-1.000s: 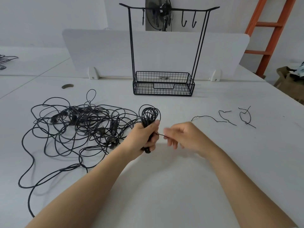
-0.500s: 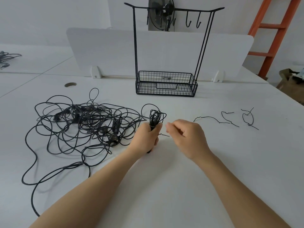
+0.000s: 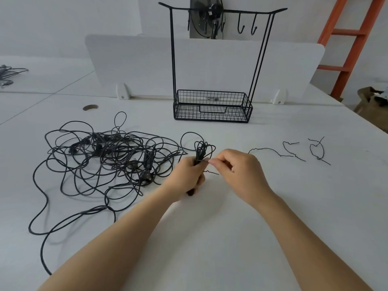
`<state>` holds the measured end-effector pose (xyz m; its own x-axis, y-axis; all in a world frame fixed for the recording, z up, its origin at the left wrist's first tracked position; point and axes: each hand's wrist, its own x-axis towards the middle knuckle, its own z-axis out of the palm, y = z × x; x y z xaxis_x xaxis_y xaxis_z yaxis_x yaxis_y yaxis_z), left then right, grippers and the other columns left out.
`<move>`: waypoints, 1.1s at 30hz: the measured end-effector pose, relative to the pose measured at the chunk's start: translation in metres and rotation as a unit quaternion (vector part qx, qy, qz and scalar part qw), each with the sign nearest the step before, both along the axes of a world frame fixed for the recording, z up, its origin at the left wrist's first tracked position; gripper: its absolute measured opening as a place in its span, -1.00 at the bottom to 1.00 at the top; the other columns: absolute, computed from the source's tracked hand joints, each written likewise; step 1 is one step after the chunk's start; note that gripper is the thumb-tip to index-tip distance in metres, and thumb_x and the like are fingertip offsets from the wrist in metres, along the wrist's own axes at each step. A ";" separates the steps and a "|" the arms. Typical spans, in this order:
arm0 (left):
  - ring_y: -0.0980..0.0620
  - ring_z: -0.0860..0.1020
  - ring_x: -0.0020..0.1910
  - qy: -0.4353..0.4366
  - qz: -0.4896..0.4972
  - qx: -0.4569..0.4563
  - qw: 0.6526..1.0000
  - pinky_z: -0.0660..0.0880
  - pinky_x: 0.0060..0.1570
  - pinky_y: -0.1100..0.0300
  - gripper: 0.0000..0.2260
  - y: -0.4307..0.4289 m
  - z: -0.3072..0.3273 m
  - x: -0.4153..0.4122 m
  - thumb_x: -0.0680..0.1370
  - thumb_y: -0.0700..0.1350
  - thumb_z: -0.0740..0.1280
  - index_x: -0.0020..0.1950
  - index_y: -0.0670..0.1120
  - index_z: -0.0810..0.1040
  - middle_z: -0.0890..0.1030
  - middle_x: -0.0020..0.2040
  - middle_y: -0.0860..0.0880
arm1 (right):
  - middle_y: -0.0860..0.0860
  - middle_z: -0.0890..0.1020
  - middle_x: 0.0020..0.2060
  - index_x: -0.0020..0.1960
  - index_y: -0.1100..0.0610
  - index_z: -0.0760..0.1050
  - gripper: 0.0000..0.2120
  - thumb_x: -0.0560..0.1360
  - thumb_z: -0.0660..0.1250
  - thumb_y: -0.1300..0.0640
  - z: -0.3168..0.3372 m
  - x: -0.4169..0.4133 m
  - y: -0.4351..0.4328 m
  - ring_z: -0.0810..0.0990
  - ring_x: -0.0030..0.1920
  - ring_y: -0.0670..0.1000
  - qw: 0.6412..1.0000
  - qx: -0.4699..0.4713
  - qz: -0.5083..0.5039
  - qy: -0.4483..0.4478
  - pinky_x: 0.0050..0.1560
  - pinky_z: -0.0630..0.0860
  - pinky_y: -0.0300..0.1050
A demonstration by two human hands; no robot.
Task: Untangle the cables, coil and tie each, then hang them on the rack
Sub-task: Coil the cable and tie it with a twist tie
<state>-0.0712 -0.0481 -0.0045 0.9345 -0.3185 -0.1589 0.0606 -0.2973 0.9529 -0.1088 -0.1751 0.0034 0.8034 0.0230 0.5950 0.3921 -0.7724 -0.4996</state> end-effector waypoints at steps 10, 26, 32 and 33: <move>0.21 0.15 -0.68 0.185 -0.147 -0.257 0.937 0.13 -0.68 0.40 -0.76 0.024 0.019 0.003 0.50 -0.18 0.21 -0.35 -0.11 0.26 0.30 -0.55 0.01 | -0.11 0.46 -0.63 -0.36 0.12 0.46 -0.75 0.50 0.30 0.23 0.006 0.005 -0.015 0.38 -0.59 -0.18 0.945 0.237 0.068 0.215 -0.47 0.29 -0.42; 0.21 0.11 -0.75 0.268 -0.086 -0.299 0.912 0.09 -0.74 0.43 -0.64 0.017 0.015 0.005 0.60 -0.05 0.11 -0.41 -0.06 0.27 0.24 -0.66 0.05 | -0.20 0.48 -0.41 -0.20 0.23 0.58 -0.89 0.46 0.35 0.20 -0.001 0.003 -0.007 0.44 -0.36 -0.17 0.992 0.096 0.031 0.074 -0.30 0.34 -0.41; 0.18 0.04 -0.75 0.304 -0.112 -0.326 0.888 0.06 -0.76 0.46 -0.71 0.021 0.016 0.006 0.48 0.01 0.16 -0.42 -0.06 0.32 0.22 -0.69 0.06 | -0.07 0.52 -0.38 -0.26 0.22 0.53 -0.73 0.43 0.19 0.04 -0.009 0.006 -0.008 0.31 -0.33 -0.16 0.998 -0.023 0.019 -0.049 -0.33 0.28 -0.30; 0.15 -0.01 -0.73 0.310 -0.116 -0.349 0.877 0.05 -0.77 0.45 -0.72 0.019 0.017 0.005 0.43 0.01 0.18 -0.45 -0.06 0.34 0.22 -0.70 0.06 | -0.03 0.55 -0.39 -0.26 0.22 0.53 -0.74 0.43 0.20 0.05 -0.011 0.006 -0.006 0.30 -0.34 -0.16 0.998 -0.028 0.020 -0.053 -0.34 0.27 -0.31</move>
